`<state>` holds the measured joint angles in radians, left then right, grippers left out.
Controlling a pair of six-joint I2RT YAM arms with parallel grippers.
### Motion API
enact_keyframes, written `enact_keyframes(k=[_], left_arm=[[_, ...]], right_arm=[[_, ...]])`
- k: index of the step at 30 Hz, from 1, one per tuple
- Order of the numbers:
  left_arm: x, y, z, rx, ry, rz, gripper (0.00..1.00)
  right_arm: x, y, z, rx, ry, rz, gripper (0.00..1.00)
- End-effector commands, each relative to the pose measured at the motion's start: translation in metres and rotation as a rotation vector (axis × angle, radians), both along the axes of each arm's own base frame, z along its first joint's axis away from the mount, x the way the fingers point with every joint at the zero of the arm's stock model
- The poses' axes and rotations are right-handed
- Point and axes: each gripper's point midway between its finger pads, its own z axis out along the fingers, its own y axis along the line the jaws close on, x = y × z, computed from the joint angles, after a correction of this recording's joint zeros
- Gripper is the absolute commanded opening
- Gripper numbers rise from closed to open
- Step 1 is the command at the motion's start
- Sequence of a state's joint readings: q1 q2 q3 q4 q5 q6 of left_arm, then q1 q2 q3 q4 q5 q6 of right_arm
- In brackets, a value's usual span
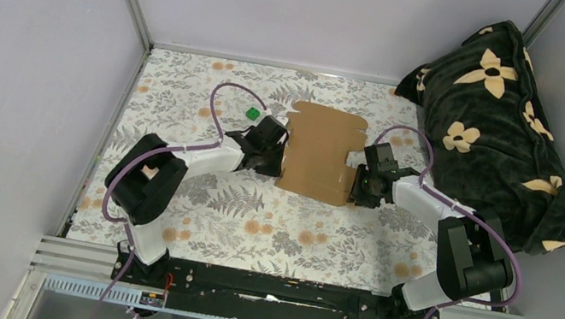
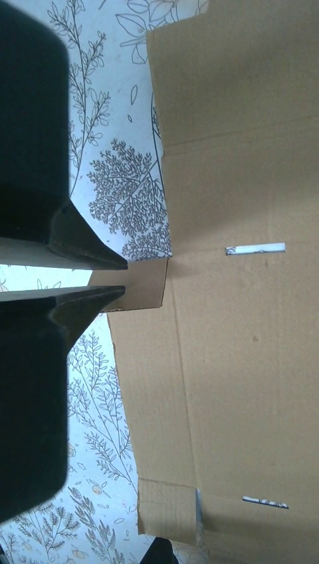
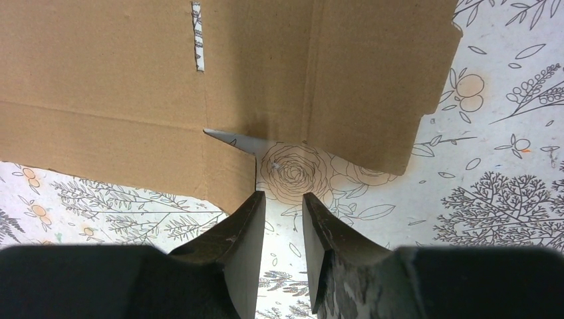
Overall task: Fold the paper box
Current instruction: Fold the paper box at the center of the board.
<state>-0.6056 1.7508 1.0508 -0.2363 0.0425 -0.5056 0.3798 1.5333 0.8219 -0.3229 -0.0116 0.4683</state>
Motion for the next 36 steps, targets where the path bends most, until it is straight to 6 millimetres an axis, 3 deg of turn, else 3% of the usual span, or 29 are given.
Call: enact_keyframes(k=[1,14,36], left_arm=[[0.008,-0.019,0.006,-0.034,-0.023,-0.015,0.2],[-0.006,-0.024,-0.022,-0.01,0.02,-0.036,0.2],[-0.026,-0.014,-0.039,-0.009,0.042,-0.04,0.2]], right_arm=[[0.019,0.015,0.026,0.061,-0.086,0.014,0.35],[0.02,0.021,0.027,0.066,-0.085,0.028,0.35],[0.02,0.055,0.014,0.046,-0.046,0.092,0.35]])
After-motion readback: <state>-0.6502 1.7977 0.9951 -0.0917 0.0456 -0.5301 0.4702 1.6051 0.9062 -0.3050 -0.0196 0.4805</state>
